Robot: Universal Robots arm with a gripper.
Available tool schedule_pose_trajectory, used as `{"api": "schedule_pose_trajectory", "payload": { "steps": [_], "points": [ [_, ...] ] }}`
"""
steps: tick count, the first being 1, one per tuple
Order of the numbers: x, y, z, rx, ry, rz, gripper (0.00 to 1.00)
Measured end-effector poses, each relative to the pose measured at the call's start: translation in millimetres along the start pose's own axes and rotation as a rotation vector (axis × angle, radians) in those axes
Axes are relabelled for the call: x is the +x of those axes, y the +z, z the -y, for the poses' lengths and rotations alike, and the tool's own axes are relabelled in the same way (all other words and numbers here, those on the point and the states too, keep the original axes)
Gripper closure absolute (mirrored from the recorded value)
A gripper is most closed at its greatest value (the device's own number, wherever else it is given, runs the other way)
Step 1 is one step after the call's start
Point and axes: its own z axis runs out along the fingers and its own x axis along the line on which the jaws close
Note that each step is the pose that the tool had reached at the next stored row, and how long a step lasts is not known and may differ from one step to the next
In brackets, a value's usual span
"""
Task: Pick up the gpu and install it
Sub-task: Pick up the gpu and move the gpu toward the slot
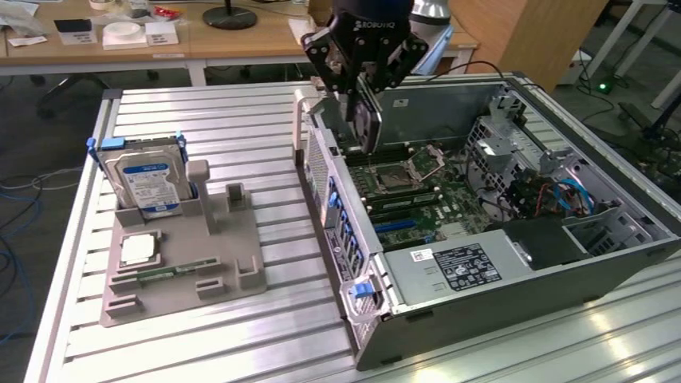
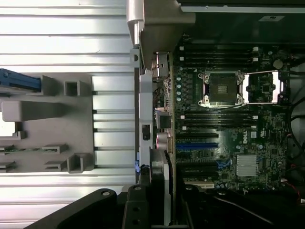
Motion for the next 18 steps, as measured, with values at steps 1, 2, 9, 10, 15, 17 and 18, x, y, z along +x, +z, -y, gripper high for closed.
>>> {"api": "schedule_pose_trajectory", "payload": {
  "steps": [1,2,9,10,15,17,18],
  "points": [
    [-2.6,0.1,-0.1,0.0,0.0,0.0,0.72],
    [-5.3,0.3,-0.1,-0.0002,0.0,0.0001,0.72],
    [-25.6,1.3,-0.6,-0.0001,0.0,0.0,0.72],
    [-28.9,1.5,-0.6,-0.0001,0.0,0.0,0.72],
    [-45.6,2.5,-1.0,-0.0001,0.0,0.0,0.72],
    [-52.5,2.8,-1.2,-0.0001,0.0,0.0001,0.72],
    [-56.1,3.0,-1.3,-0.0002,0.0,0.0,0.72]
  ]
}}
